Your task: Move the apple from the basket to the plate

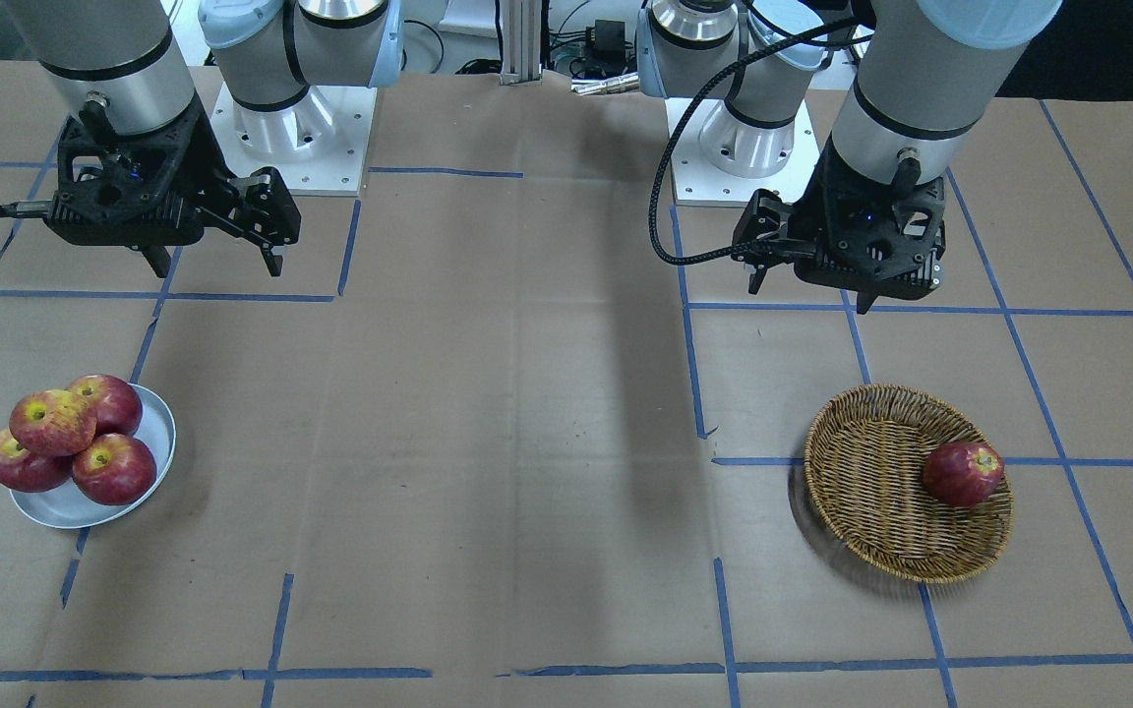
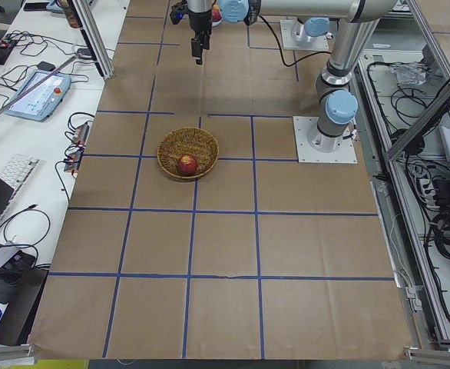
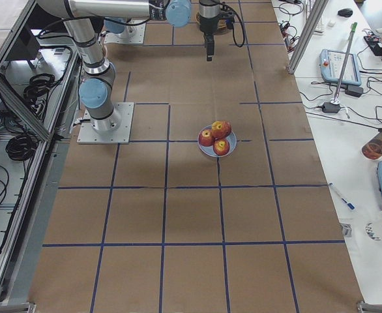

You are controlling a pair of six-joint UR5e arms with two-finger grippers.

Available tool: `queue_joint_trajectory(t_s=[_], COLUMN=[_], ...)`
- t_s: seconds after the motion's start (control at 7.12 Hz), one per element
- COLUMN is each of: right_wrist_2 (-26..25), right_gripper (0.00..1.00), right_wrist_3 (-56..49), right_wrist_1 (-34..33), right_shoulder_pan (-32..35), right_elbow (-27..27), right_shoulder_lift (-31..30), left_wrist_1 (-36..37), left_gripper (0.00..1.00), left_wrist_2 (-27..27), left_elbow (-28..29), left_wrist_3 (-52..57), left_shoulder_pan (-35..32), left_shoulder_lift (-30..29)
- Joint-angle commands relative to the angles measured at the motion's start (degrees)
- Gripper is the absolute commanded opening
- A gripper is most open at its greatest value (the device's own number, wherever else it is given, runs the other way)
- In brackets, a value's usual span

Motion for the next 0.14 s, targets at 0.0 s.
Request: queue_joint_trajectory(t_s=[0.0], right_wrist_2=[0.0], right_gripper=[1.0], right_wrist_3=[0.0], right_wrist_1=[-0.1], right_shoulder_pan=[0.0], right_elbow=[0.1], right_shoulder_lift=[0.1], left_wrist_1=[0.3], left_gripper=[0.99], left_wrist_2=[0.0], left_elbow=[-1.1], left_wrist_3=[0.3], left_shoulder_pan=[0.1], left_shoulder_lift=[0.4])
